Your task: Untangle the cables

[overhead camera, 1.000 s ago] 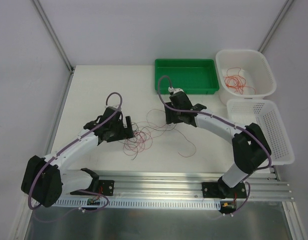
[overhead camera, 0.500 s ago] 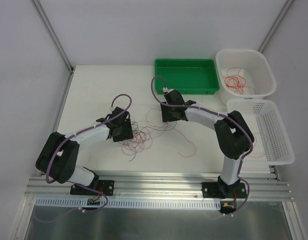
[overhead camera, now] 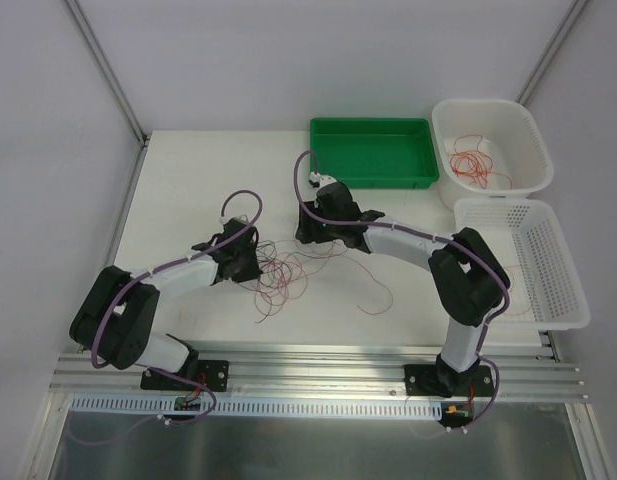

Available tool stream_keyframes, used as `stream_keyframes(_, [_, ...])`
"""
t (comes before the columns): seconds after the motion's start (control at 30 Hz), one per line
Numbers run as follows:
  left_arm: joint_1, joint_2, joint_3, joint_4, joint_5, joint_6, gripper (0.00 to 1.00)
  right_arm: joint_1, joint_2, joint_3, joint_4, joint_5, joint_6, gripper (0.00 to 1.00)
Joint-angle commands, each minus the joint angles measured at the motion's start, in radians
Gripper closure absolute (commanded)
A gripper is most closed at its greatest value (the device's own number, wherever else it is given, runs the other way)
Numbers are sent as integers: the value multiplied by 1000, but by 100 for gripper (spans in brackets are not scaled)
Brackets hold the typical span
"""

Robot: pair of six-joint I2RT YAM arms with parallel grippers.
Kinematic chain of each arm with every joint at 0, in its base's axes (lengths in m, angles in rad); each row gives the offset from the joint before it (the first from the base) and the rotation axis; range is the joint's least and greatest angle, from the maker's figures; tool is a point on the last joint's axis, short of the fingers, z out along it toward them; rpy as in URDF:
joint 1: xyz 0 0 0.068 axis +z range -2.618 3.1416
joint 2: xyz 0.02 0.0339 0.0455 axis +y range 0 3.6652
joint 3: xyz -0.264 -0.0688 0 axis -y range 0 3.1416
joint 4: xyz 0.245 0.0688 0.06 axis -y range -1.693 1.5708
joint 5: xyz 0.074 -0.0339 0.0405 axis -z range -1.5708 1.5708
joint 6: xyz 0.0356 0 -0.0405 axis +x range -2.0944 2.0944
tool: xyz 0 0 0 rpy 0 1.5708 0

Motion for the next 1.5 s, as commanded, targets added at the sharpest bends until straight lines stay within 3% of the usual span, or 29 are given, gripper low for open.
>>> stream_keyframes(0.0, [-18,5,-57,-66,9,-4,100,6,37,43,131,-44,83,45])
stream_keyframes(0.27, [-19,-26,-78,-65,12,-7,100,18,163,149,137,-48,159,45])
stream_keyframes(0.43, [-19,-42,-84,-65,17,-7,100,18,194,166,122,-22,160,52])
stream_keyframes(0.57, [-19,-58,-98,-65,26,-4,100,18,125,169,74,-7,116,89])
stream_keyframes(0.63, [-19,-75,-107,-66,18,-4,100,18,72,166,39,19,81,99])
stream_keyframes(0.9, [-18,-139,-139,-74,-5,-24,100,-28,-408,141,-287,153,-126,99])
stream_keyframes(1.13, [21,-156,-115,-106,-25,-30,100,-106,-680,348,-660,205,-258,99])
stream_keyframes(1.47, [140,-165,-67,-155,-35,-5,100,-137,-945,427,-835,286,-292,99])
